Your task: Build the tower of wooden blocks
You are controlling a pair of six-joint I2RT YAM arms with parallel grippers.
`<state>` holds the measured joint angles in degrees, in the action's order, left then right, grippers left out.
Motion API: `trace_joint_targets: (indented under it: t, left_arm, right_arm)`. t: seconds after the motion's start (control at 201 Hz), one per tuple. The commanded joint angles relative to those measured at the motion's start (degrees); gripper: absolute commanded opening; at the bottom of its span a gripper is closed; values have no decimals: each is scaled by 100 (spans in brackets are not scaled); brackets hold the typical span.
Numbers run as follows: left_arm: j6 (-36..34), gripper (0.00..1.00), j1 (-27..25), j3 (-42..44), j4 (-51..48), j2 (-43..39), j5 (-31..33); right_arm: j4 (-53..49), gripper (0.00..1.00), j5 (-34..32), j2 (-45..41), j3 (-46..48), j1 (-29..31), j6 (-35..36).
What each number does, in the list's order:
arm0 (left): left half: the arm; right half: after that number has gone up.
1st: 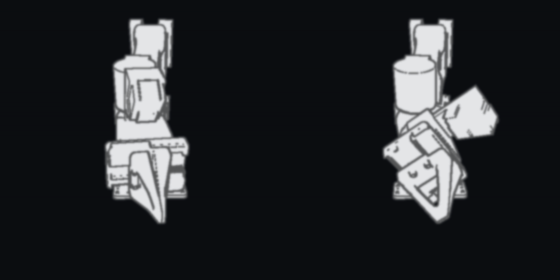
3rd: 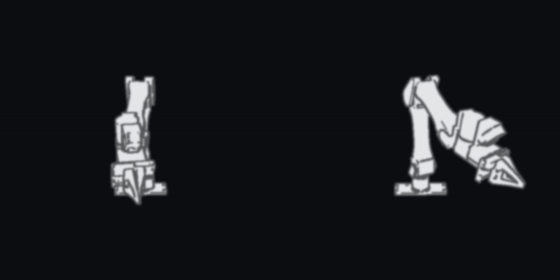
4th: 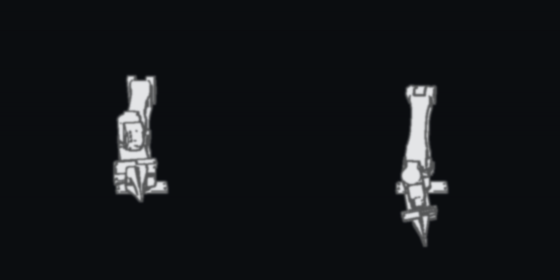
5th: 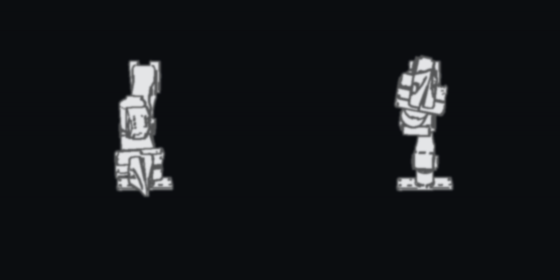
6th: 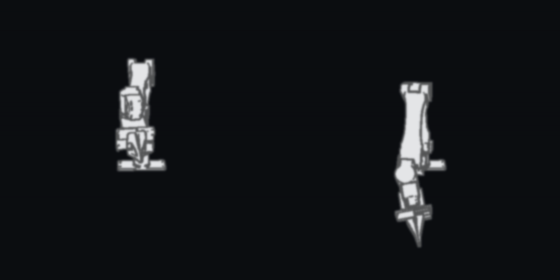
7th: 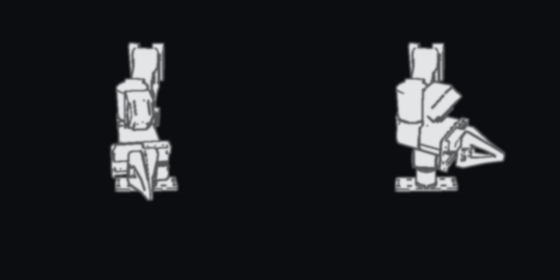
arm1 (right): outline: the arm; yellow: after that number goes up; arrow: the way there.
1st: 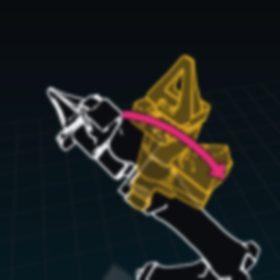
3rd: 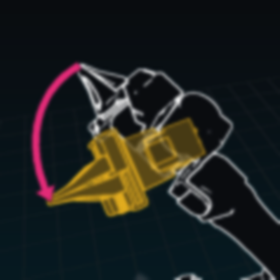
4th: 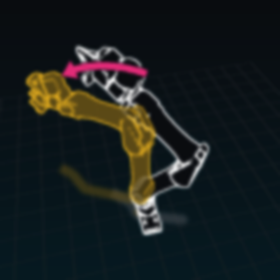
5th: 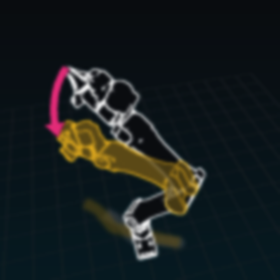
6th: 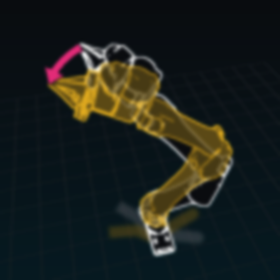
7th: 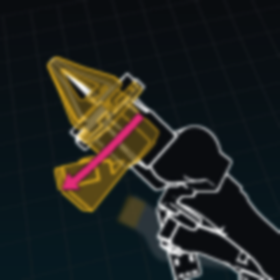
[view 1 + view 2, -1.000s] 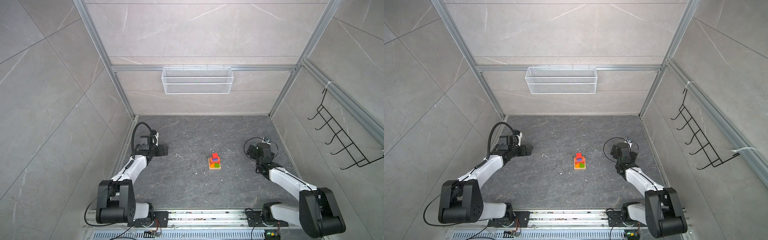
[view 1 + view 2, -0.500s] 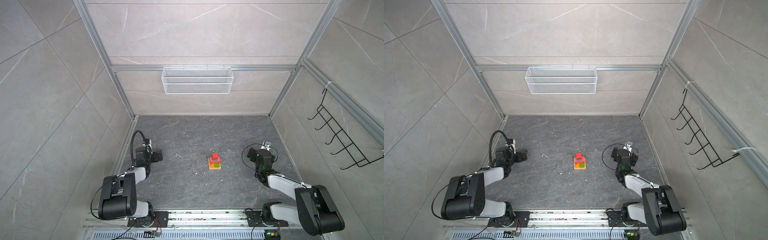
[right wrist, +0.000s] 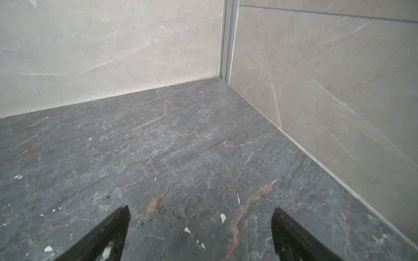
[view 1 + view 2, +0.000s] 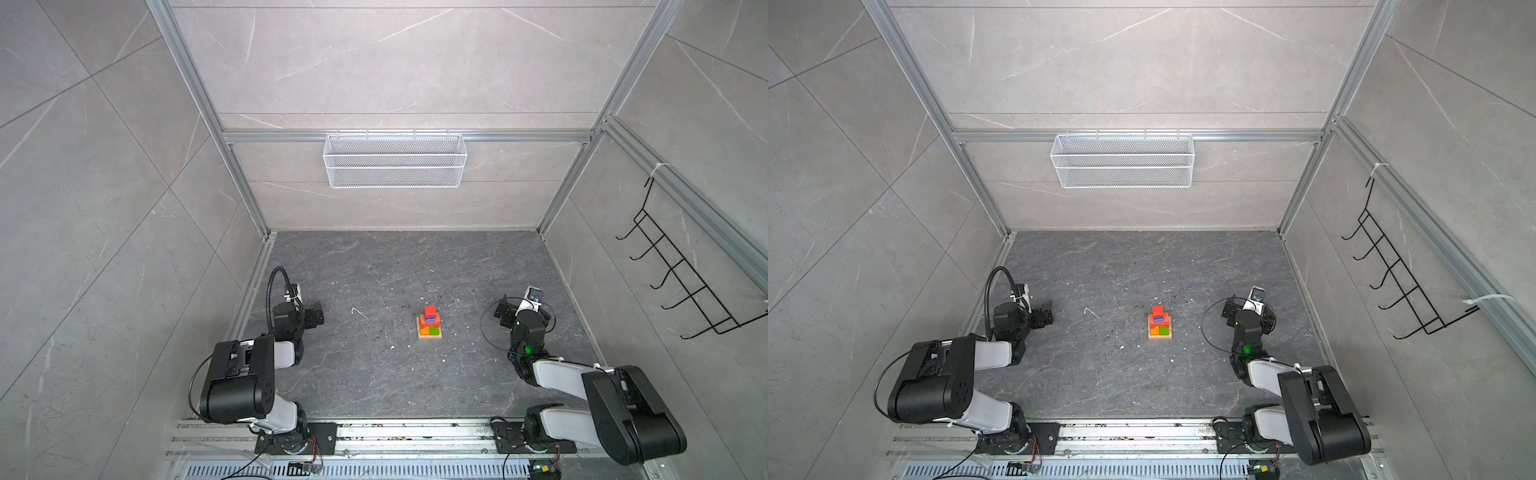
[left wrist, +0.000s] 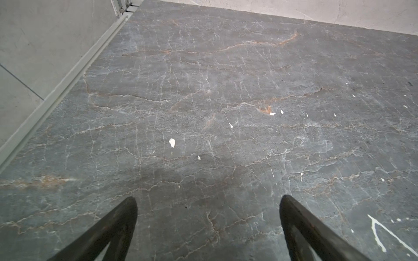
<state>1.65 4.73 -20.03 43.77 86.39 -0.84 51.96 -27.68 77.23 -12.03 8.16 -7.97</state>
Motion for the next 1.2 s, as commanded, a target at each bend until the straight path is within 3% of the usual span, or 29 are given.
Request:
trace_joint_targets:
  t: [0.0, 0.04, 0.1, 0.159, 0.214, 0.284, 0.339, 0.398, 1.19]
  left_arm:
    - [-71, 100, -34, -91, 377, -43, 102]
    - [-73, 100, -34, -90, 379, -45, 102]
    - [-69, 100, -35, -89, 378, -51, 97]
    - [-70, 100, -34, -94, 382, -43, 109]
    - [-73, 100, -41, -96, 386, -43, 96]
    - [-73, 100, -35, -91, 376, -45, 106]
    - [-70, 100, -37, -97, 385, -43, 101]
    - [-74, 100, -42, -89, 382, -43, 100]
    - [-69, 100, -34, -92, 378, -43, 97]
  right_arm:
    - [234, 100, 234, 245, -287, 142, 450]
    - [-71, 99, 464, 346, -469, 233, 592]
    - [378, 97, 768, 778, -577, 310, 898]
    - [102, 100, 933, 793, -570, 274, 725]
    - [725, 100, 1098, 1188, -619, 243, 941]
    - [-235, 99, 1263, 908, -802, 118, 729]
    - [340, 99, 1188, 1094, -723, 106, 752]
    - [-151, 99, 1161, 941, -806, 85, 653]
    - [-70, 99, 1239, 987, -810, 27, 642]
